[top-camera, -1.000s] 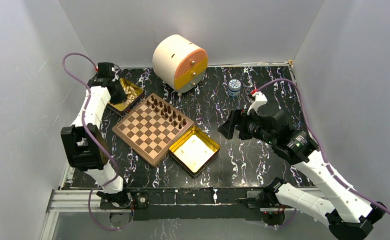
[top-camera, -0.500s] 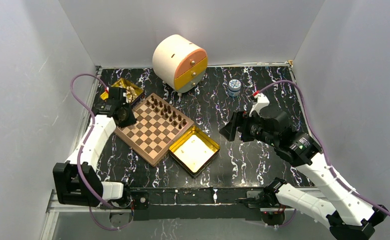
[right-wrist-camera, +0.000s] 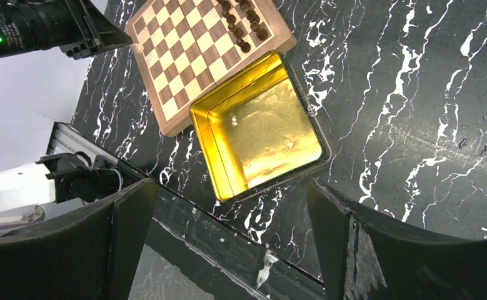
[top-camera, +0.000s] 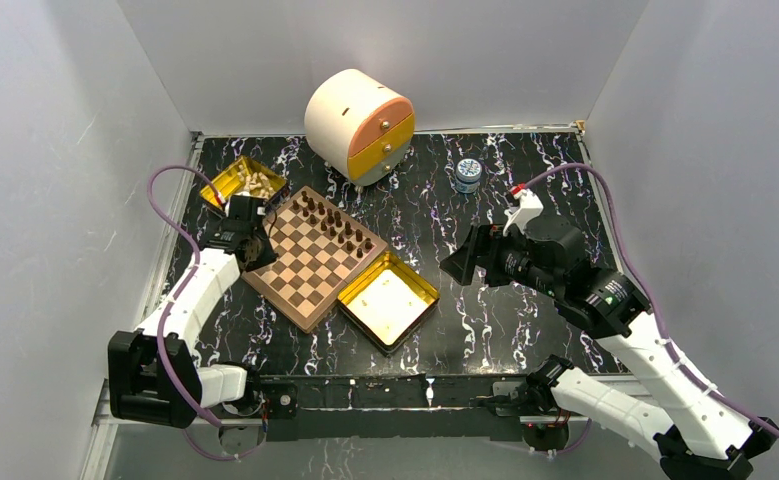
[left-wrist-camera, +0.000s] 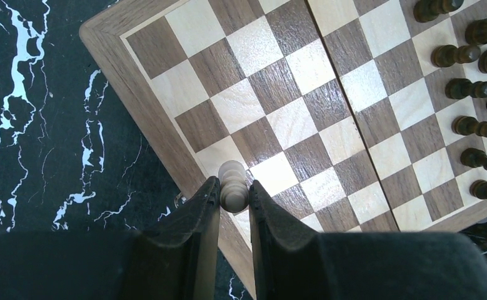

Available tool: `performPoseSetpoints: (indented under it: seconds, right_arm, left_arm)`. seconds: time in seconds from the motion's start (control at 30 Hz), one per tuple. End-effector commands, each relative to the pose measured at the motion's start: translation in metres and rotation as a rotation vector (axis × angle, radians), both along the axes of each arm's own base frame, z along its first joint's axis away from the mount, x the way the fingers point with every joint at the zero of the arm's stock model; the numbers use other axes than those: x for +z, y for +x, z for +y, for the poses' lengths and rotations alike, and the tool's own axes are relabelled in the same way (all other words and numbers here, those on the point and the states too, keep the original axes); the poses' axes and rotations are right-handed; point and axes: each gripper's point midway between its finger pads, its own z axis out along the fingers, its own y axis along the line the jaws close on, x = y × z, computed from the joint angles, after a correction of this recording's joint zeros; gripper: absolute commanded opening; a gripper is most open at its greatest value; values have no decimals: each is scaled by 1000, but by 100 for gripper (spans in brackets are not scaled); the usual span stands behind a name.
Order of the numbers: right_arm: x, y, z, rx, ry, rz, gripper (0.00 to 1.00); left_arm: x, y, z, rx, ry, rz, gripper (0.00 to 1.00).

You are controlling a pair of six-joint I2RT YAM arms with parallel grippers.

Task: Set up the chess pieces on the board
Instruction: Place the chess piece on the chessboard.

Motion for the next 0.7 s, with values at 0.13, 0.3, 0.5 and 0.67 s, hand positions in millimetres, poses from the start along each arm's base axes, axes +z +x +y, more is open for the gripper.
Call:
performPoseSetpoints:
  seconds: [0.13,0.3,0.5,0.67]
  right_arm:
    - [19,-1,1,0,46,-41,99]
    - [17,-1,1,3,40,-39,99]
    - [15,-1,2,9,43,-39,99]
    - [16,-2,3,14,45,-38,99]
  left_arm:
    - [-7,-1,4,36,8,-28,19]
    - [-12,-2,1,29,-6,-30,19]
    - [-20,-11,0,15,-4,-9,19]
    - [-18,-14,-2,10,-11,-14,19]
